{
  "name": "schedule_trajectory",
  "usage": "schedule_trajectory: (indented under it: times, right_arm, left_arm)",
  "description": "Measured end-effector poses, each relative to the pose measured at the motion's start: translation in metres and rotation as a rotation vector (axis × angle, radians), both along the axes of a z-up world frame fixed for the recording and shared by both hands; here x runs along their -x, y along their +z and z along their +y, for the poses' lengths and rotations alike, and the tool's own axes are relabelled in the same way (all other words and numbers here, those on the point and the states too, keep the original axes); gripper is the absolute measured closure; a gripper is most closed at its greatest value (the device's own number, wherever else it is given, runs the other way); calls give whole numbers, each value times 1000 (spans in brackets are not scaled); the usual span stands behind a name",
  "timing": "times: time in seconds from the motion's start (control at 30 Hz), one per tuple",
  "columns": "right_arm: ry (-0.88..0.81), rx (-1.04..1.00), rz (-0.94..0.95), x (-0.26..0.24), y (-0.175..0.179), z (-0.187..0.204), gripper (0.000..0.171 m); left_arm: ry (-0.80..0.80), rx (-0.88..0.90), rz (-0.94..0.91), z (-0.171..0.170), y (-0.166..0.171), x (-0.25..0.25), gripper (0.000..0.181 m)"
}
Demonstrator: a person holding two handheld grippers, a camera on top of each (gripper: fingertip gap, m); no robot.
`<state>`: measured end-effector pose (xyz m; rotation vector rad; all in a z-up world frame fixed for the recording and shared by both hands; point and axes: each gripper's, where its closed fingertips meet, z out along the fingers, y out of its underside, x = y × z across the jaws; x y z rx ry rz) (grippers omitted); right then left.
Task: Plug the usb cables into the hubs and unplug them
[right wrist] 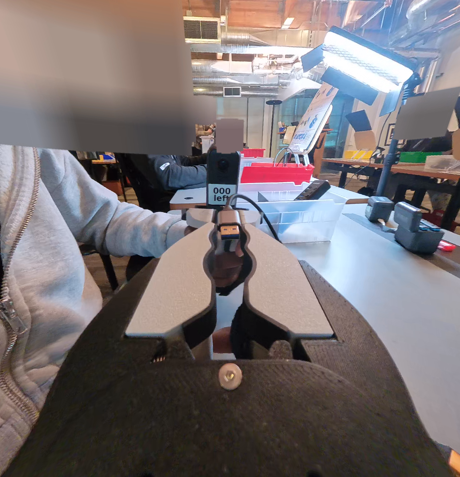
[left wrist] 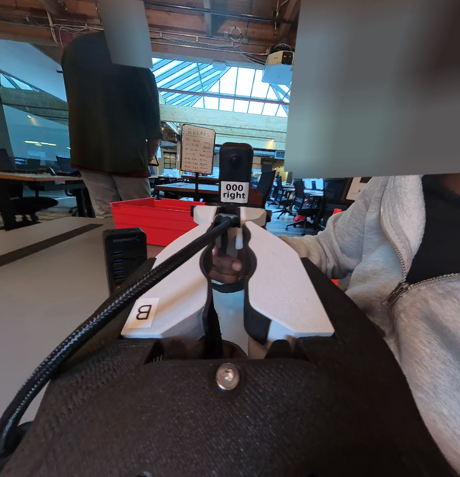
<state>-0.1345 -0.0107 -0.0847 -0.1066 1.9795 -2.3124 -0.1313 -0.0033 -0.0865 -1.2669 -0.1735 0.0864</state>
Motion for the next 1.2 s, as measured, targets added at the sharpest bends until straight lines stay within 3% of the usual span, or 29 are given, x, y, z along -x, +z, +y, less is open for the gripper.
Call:
schedule_trajectory:
  times: [0.13, 0.2, 0.37, 0.63, 0.77, 0.87, 0.97, 1.03, 1.2]
  right_arm:
    - [-3, 13, -61, 5, 4, 2, 155]
    - [77, 28, -205, 3, 7, 2, 155]
    - [280, -53, -511, -3, -3, -2, 155]
    - [409, -72, -633, -13, -1, -1, 154]
    - [203, 60, -412, 2, 10, -1, 147]
    - [-156, 147, 40, 13, 21, 7, 135]
    - [-341, 73, 384, 8, 14, 2, 136]
    - [-425, 38, 420, 16, 10, -3, 144]
    - [-355, 43, 338, 13, 8, -4, 163]
  left_arm:
    - [3, -54, 12, -6, 6, 1, 156]
    - [26, -54, 70, -7, 8, 0, 152]
    - [93, -22, 138, -7, 7, 3, 164]
    - [26, -42, 135, -6, 9, -4, 167]
    - [49, -71, 33, -9, 11, 7, 167]
    - [60, -114, -72, -10, 10, 16, 167]
    - [45, -149, -117, -11, 12, 18, 167]
    - [40, -149, -124, -10, 12, 17, 167]
    - [48, -130, -99, -9, 12, 15, 169]
